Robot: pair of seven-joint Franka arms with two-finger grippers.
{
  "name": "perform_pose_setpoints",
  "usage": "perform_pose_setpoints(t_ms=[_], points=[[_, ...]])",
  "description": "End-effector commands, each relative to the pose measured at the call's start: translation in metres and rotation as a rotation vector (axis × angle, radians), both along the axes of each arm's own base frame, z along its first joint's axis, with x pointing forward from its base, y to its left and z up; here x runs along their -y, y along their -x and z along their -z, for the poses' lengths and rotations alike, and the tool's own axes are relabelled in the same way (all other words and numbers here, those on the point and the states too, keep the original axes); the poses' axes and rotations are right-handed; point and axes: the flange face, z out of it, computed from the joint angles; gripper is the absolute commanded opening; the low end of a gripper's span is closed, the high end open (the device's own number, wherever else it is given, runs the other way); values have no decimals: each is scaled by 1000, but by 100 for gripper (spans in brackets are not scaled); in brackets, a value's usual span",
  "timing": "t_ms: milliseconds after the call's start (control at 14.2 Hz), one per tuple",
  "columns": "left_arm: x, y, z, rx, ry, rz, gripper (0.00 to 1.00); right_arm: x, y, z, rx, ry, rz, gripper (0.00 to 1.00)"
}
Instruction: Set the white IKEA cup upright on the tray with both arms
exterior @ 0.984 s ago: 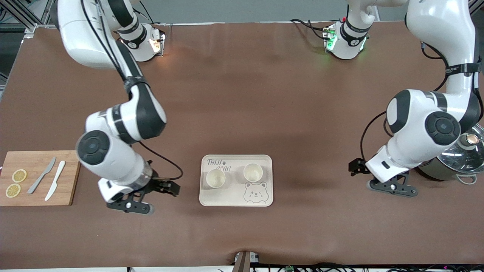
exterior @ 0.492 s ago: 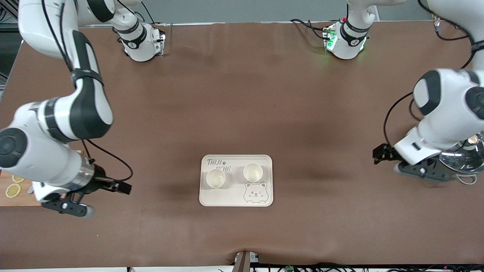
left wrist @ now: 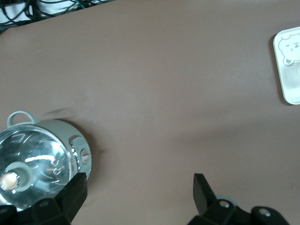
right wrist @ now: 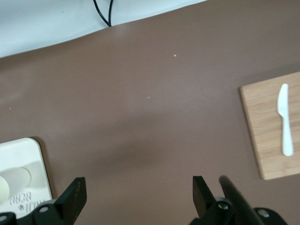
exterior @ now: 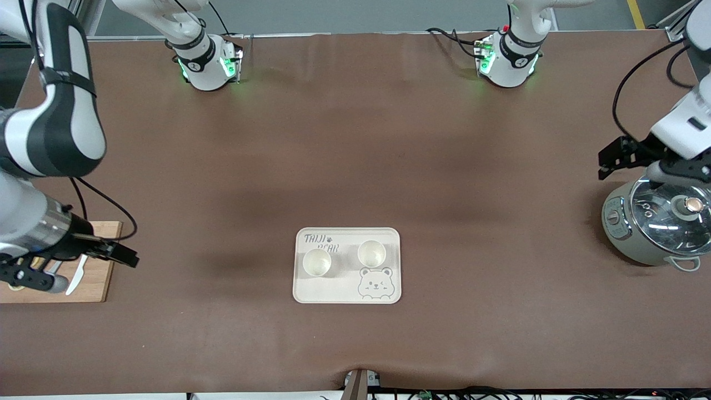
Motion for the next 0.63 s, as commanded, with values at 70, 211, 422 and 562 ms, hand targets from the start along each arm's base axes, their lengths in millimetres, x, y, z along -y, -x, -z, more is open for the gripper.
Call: perform_pose_setpoints(t_ms=[70, 211, 422, 562], points=[[8, 10, -22, -23, 39, -47, 100, 21, 55, -30, 15, 10, -47, 100], [16, 11, -29, -30, 48, -51, 100, 39, 73, -50, 31, 16, -65, 100], [29, 18, -35, -98, 47, -24, 100, 38, 99, -76, -8, 12, -65, 100], [27, 25, -37, -168, 55, -24, 100, 37, 113, -87, -52, 8, -67, 100]])
